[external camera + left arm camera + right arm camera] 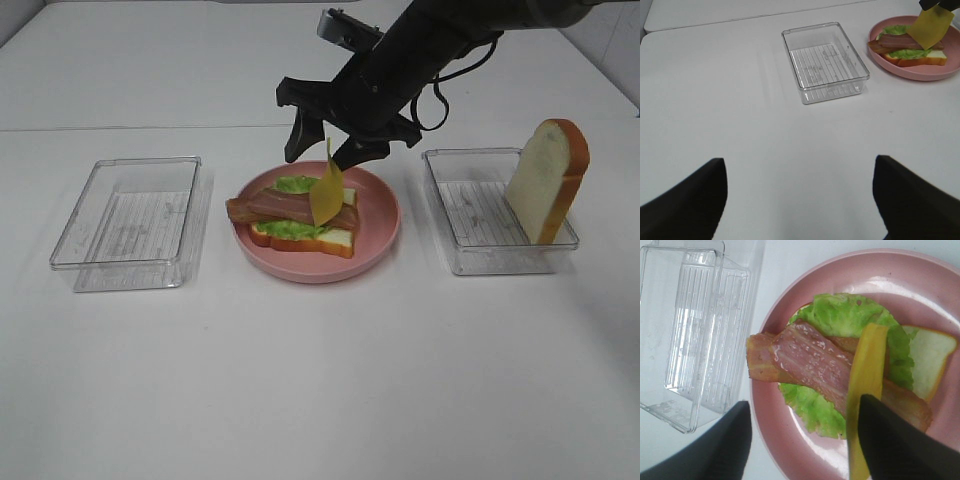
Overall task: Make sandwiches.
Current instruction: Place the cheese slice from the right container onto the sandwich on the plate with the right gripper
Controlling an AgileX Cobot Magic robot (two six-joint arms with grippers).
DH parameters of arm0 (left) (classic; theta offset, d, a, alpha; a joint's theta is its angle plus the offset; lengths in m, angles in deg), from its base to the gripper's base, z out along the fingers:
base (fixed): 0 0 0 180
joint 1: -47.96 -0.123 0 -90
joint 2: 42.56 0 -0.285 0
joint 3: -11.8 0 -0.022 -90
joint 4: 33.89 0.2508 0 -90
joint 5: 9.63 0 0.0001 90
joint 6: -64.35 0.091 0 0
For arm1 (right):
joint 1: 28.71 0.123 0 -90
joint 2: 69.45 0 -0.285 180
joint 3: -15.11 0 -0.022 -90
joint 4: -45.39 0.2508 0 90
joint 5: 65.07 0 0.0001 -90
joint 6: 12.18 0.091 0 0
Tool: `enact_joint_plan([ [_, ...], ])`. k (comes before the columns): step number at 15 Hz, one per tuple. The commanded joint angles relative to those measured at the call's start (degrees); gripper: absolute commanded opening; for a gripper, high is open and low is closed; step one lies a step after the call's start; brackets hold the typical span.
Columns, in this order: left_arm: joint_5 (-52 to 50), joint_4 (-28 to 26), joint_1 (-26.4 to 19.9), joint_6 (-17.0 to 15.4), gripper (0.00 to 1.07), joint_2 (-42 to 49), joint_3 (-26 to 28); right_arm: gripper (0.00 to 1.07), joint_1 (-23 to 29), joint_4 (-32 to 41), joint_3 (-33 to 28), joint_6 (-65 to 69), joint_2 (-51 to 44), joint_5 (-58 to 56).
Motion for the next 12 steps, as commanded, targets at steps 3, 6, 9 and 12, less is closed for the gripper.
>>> enact_joint_plan([
  [3, -0.57, -0.46, 0.23, -0.17, 0.76, 0.23, -0.17, 0.47, 0.17, 4.24, -0.06, -2.52, 0.06, -0.69],
  [6, -0.57, -0.46, 0.23, -0.17, 0.76, 0.23, -0.17, 0.47, 0.17, 10.26, -0.06, -6.25, 0.06, -1.20],
  [9, -0.57, -0.46, 0.23, -0.17, 0.76, 0.23, -0.17, 0.47, 0.74, 10.31, -0.06, -6.70, 0.06, -1.09],
  [12, -0.57, -0.46, 0.23, -0.17, 0.76, 0.23, -0.17, 0.47, 1.38, 9.34, -0.06, -6.70, 0.06, -0.69],
])
